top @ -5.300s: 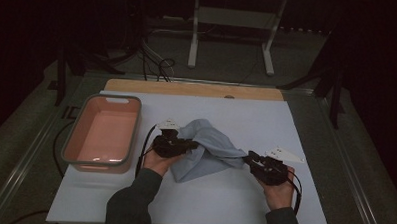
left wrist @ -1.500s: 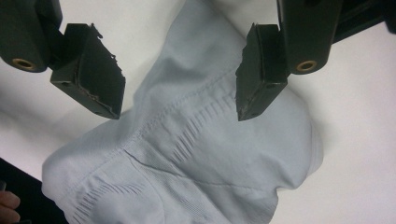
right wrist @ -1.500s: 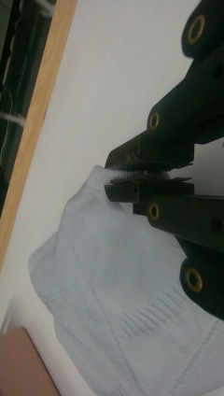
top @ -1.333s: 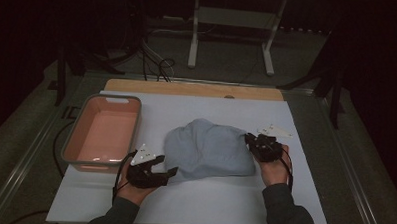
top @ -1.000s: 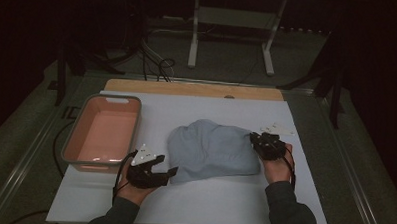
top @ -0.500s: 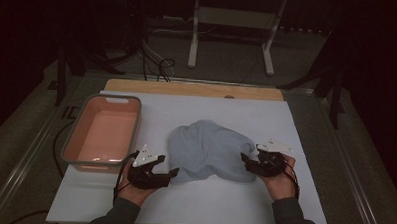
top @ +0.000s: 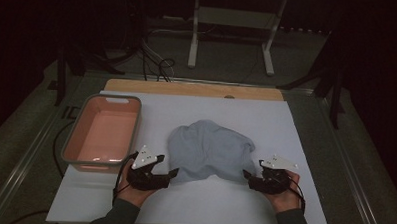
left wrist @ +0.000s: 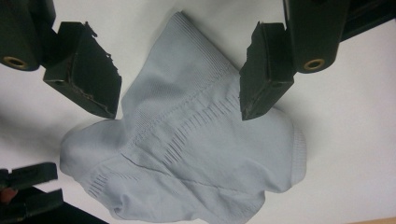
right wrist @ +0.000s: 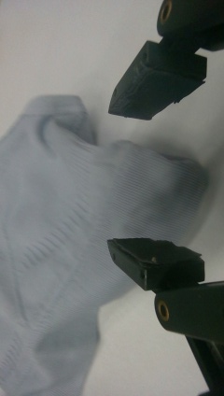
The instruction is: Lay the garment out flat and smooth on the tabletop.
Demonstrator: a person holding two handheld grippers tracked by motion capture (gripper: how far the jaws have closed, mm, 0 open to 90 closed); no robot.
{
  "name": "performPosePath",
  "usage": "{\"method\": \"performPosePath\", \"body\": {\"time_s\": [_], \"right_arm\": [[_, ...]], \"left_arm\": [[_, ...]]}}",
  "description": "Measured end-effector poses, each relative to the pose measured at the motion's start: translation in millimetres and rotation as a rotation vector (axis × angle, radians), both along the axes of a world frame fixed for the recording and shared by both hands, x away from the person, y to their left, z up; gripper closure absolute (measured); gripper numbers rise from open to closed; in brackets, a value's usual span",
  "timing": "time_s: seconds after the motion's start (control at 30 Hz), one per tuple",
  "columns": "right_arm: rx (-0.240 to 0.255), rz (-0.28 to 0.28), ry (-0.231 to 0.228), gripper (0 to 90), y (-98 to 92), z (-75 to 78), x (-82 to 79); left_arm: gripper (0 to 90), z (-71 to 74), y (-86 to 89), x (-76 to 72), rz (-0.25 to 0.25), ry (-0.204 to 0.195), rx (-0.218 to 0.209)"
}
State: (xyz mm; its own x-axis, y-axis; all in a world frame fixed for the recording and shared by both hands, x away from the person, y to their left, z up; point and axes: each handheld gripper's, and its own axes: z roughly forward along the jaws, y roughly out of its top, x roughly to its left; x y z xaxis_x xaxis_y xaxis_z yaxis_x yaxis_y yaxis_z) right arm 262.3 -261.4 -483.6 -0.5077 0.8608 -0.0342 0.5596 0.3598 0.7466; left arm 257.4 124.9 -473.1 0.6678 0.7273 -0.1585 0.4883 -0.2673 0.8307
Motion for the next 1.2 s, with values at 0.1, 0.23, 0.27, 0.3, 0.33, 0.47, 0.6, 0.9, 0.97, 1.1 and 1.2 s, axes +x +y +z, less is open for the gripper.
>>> {"method": "performPosePath", "body": {"time_s": [0.1, 0.23, 0.27, 0.3, 0.33, 0.47, 0.6, 0.9, 0.97, 1.1, 1.2], "right_arm": [[0.001, 0.009, 0.009, 29.0, -0.8, -2.4, -1.8], [0.014, 0.020, 0.029, 30.5, 0.8, -6.3, -0.9], [0.011, 0.024, 0.042, 30.7, 1.7, -7.7, -0.5], [0.011, 0.024, 0.042, 30.7, 1.7, -7.7, -0.5], [0.005, 0.029, 0.056, 31.2, 2.4, -9.8, 0.3], [-0.026, 0.029, 0.099, 44.2, 4.0, -17.1, 4.9], [-0.041, 0.039, 0.122, 76.5, 3.5, -16.8, 5.1], [0.057, 0.046, 0.052, 83.2, 2.8, 4.8, 5.1], [0.074, 0.040, 0.025, 83.4, 2.9, 11.9, 5.7], [0.102, 0.030, -0.008, 83.5, 3.4, 21.0, 8.3], [0.111, 0.027, -0.029, 83.5, 6.0, 30.6, 13.6]], "left_arm": [[30.6, -0.1, -0.4, -0.1, 0.002, -0.001, 0.003], [30.8, -2.1, -1.7, 0.1, -0.006, -0.001, 0.006], [31.1, -2.7, -2.1, 0.0, -0.006, 0.001, 0.009], [31.3, -2.7, -2.1, 0.0, -0.006, 0.001, 0.009], [31.3, -3.7, -3.0, -0.1, -0.008, 0.006, 0.009], [32.1, -5.5, -4.3, -0.8, -0.013, 0.009, 0.017], [32.8, -6.1, -5.3, -1.8, -0.016, 0.007, 0.021], [39.6, -11.4, -13.3, -4.1, -0.060, 0.015, 0.057], [40.0, -13.0, -15.2, -4.4, -0.065, 0.017, 0.065], [40.3, -15.3, -17.4, -4.7, -0.067, 0.022, 0.072], [40.4, -17.3, -18.4, -5.0, -0.067, 0.023, 0.085]]}}
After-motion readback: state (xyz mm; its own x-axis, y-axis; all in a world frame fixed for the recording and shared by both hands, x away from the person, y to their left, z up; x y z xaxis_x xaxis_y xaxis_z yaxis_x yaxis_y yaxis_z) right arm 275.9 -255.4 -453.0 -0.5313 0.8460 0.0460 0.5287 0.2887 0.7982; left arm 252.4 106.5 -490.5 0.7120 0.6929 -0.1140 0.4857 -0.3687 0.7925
